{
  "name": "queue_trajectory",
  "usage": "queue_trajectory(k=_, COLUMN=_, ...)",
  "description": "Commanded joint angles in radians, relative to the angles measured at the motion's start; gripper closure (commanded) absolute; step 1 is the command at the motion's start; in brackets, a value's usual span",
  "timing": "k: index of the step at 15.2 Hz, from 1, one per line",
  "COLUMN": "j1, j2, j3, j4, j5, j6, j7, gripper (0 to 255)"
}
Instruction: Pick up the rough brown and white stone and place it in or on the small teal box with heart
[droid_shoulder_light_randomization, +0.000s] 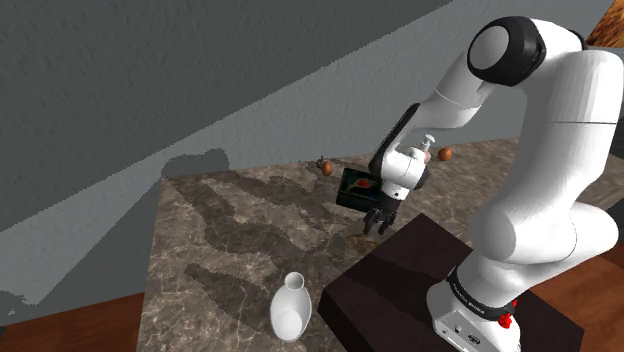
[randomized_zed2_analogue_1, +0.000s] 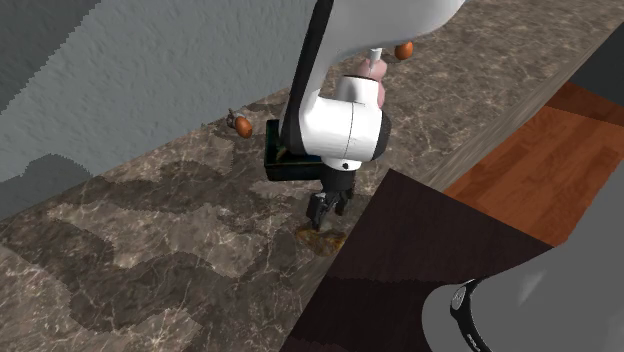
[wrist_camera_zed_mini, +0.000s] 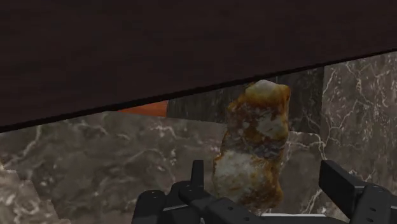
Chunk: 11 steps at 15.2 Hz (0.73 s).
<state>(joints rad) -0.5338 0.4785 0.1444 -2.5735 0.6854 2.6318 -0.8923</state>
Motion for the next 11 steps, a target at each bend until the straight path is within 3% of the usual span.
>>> queue_trajectory(k=1, j1=-0.09, j2=0.036, j3=0.061, j4=-0.01, j5=0.156, j6=0.034, j7=-0.079, gripper=0)
queue_trajectory(k=7, j1=-0.1, j2=0.146, j3=0.113, j4=0.021, j5=0.232, j6=0.119, j7=-0.14, gripper=0)
queue_trajectory(k=11, j1=-0.1, j2=0.146, j3=0.114, j4=0.021, j5=0.231, j6=0.12, j7=-0.14, gripper=0)
